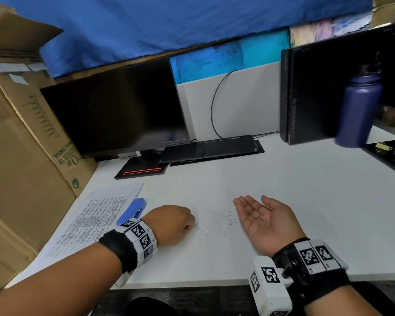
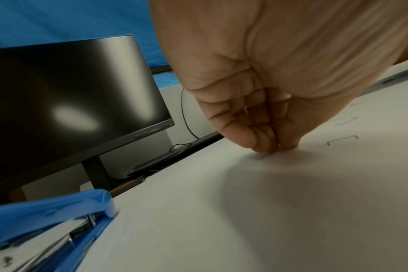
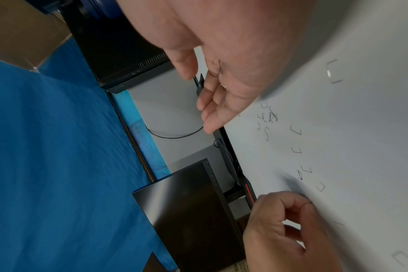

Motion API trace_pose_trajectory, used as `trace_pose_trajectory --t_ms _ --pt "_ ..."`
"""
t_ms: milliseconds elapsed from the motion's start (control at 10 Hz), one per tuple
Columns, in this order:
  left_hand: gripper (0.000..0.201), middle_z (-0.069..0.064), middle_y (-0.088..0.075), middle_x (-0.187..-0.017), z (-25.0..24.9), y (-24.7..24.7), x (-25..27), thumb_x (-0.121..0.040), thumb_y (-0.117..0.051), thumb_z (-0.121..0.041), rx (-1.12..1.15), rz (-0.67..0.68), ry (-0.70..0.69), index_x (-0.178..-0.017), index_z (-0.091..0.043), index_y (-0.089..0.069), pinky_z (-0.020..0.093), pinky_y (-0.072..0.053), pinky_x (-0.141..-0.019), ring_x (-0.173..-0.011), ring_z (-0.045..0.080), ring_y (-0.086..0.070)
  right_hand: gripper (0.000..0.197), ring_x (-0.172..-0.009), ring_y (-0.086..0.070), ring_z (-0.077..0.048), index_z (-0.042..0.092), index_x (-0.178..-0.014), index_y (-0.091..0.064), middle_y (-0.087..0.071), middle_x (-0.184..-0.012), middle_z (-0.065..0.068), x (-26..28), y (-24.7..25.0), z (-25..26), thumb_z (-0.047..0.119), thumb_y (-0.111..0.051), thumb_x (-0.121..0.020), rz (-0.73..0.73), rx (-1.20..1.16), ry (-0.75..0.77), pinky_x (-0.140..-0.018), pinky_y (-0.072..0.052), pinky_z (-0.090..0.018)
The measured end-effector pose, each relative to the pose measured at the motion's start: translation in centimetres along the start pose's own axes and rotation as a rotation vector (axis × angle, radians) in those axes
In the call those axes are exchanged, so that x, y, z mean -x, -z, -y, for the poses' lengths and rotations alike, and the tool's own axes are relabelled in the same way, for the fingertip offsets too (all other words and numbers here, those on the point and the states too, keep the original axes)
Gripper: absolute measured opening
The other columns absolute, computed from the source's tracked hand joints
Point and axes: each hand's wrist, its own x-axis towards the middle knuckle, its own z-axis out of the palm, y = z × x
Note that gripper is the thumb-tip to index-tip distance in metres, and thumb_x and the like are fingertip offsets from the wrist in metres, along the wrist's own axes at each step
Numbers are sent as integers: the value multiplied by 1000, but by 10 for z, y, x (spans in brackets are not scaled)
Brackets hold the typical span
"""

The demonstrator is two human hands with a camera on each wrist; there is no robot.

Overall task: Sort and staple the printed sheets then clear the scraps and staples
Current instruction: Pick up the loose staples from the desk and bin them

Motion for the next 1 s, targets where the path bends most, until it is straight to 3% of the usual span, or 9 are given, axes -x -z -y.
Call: trace_pose_trajectory --t_ms 200,300,500,600,700,800,900,1000 --pt "9 -10 -49 -85 2 -6 11 -93 -46 -25 68 64 -16 -87 -21 -53 26 -43 -67 -75 13 -49 33 -102 -68 -38 -9 -108 -63 -68 -108 -24 4 -3 1 21 -51 -100 2 4 6 -94 -55 -42" --pt "8 -13 -51 -86 8 -7 20 -93 -50 -23 153 23 -31 -90 -23 -57 18 -39 -67 -74 7 -48 33 -103 -68 -38 -9 -108 -62 -67 -108 -24 5 -3 1 21 -51 -100 5 1 9 -94 -55 -42" --pt "9 -11 -57 -87 6 -13 26 -95 -52 -22 139 -51 -55 -91 -22 -60 27 -48 -72 -77 10 -52 32 -101 -69 -37 -8 -107 -63 -68 -107 -23 4 -3 -2 21 -51 -99 0 19 -1 -91 -56 -42" --pt "6 -12 -58 -88 7 -14 25 -97 -54 -25 155 -73 -60 -93 -27 -58 23 -42 -70 -79 10 -53 32 -101 -69 -37 -8 -107 -63 -68 -107 -23 4 -3 -2 21 -51 -99 -1 21 2 -90 -56 -42" --pt "19 -7 -65 -99 9 -14 23 -99 -50 -26 92 -31 -105 -102 -22 -69 27 -48 -79 -87 14 -60 33 -102 -68 -37 -8 -108 -63 -67 -109 -23 3 -3 -2 21 -51 -100 -5 18 4 -90 -56 -42" --pt "22 -4 -62 -95 9 -11 23 -100 -45 -25 10 -11 -149 -95 -19 -66 35 -50 -75 -80 17 -56 33 -103 -68 -37 -8 -108 -63 -67 -110 -23 2 -3 -1 22 -51 -100 -5 16 5 -92 -55 -42" --pt "22 -3 -59 -94 5 -9 21 -101 -40 -25 -95 -11 -187 -96 -18 -61 35 -49 -71 -79 19 -55 32 -102 -68 -37 -7 -107 -63 -67 -109 -23 3 -2 -1 22 -51 -100 -1 15 5 -92 -55 -42" --pt "24 0 -58 -100 -1 -9 16 -101 -38 -27 -163 44 -172 -105 -15 -58 33 -45 -68 -80 21 -54 33 -102 -68 -37 -7 -109 -63 -67 -110 -23 3 -1 -1 22 -51 -100 0 24 6 -92 -55 -42"
